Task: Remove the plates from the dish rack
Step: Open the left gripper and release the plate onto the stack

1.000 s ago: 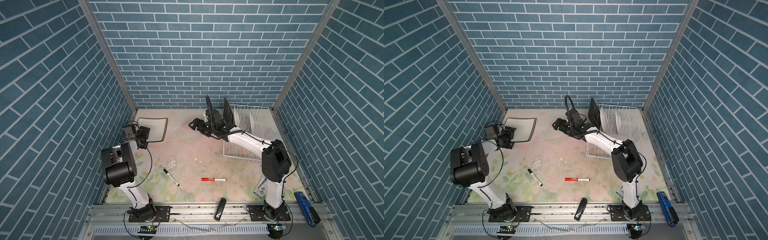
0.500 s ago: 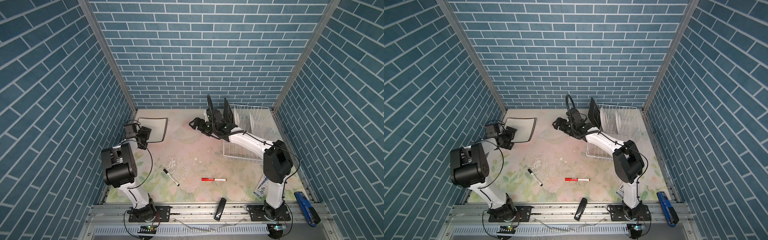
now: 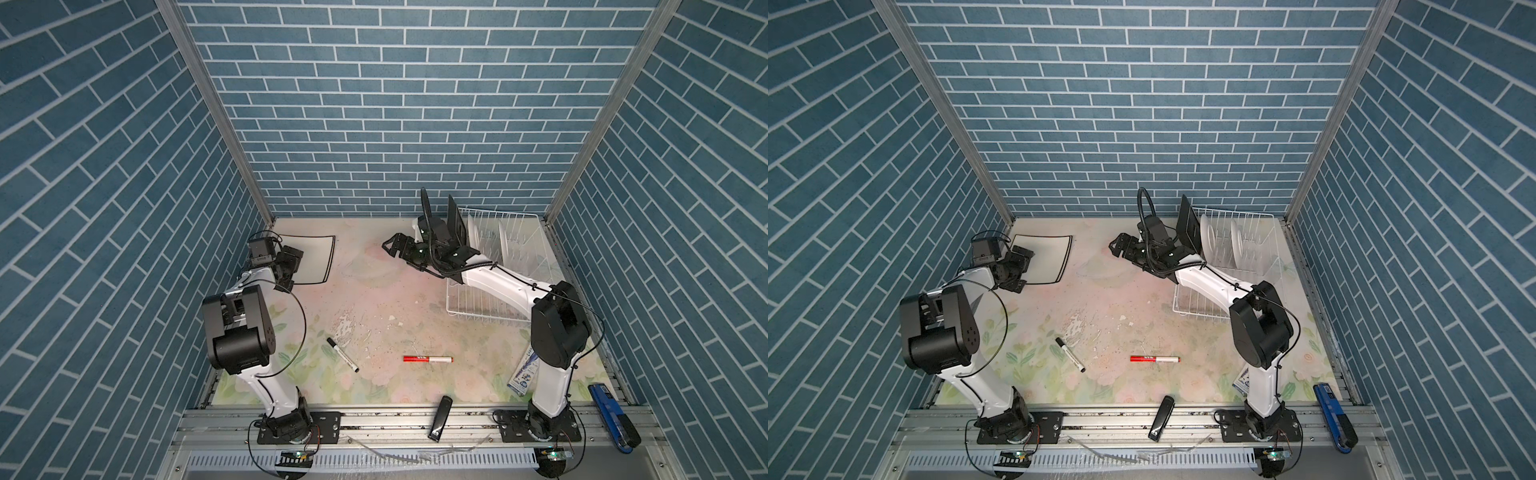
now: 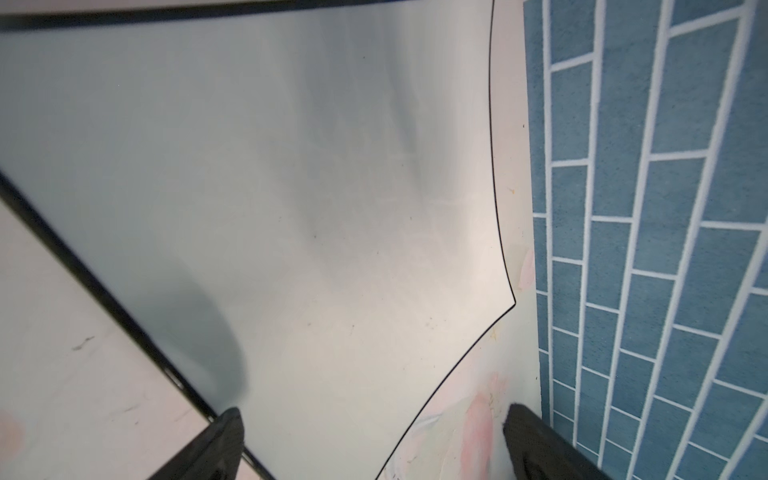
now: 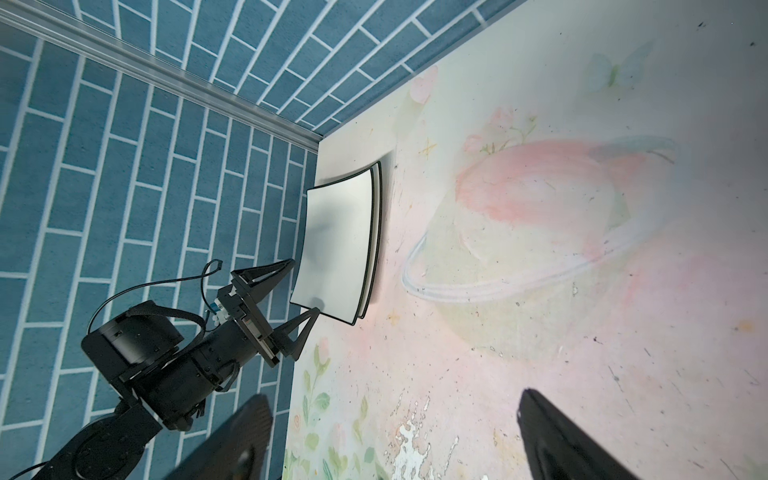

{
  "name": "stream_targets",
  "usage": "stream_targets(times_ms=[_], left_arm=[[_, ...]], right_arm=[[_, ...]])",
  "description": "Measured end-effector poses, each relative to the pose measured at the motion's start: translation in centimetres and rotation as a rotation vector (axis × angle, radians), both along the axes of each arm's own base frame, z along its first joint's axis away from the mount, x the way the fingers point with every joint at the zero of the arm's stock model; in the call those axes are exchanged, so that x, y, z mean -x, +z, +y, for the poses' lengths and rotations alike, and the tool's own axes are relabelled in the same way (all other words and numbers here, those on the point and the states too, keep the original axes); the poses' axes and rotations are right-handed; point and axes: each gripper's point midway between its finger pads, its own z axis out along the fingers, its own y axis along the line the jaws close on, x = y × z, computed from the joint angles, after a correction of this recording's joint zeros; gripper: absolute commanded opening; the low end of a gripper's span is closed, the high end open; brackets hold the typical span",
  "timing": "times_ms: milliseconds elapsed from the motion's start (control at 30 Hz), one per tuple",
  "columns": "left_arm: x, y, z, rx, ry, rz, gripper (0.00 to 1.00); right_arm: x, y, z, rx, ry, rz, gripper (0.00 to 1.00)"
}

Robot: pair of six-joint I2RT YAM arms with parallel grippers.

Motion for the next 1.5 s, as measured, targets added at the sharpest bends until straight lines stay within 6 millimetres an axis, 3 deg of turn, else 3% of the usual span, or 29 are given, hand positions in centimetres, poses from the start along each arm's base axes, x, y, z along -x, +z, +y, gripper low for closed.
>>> stream_targets(times_ms=[333,733,1067,1300,1500], left_arm=[[0.1,-0.6,-0.1,-0.021,0.007,0.038,1.0],[0.7,0.7,0.7,-0.06,0.058,0.035,1.0],[0.9,0.1,0.8,-0.045,0.082,0.049,1.0],[1.1,-1.8,0.7,-0.023,0.096,0.089,1.0],[0.9,-2.1,0.7,-0.016,0.099,0.085,1.0]], right_arm=[[0.0,1.0,-0.2,-0.015,-0.003,-0.017,0.94],[0.2,0.2,-0.5,-0.003,-0.005,-0.004,0.94],[0.2,0.1,-0.5,-0.002,-0.005,-0.003,0.94],[0.2,0.1,-0.5,-0.002,-0.006,-0.003,0.94],[0.1,0.1,-0.6,-0.002,-0.007,-0.003,0.94]])
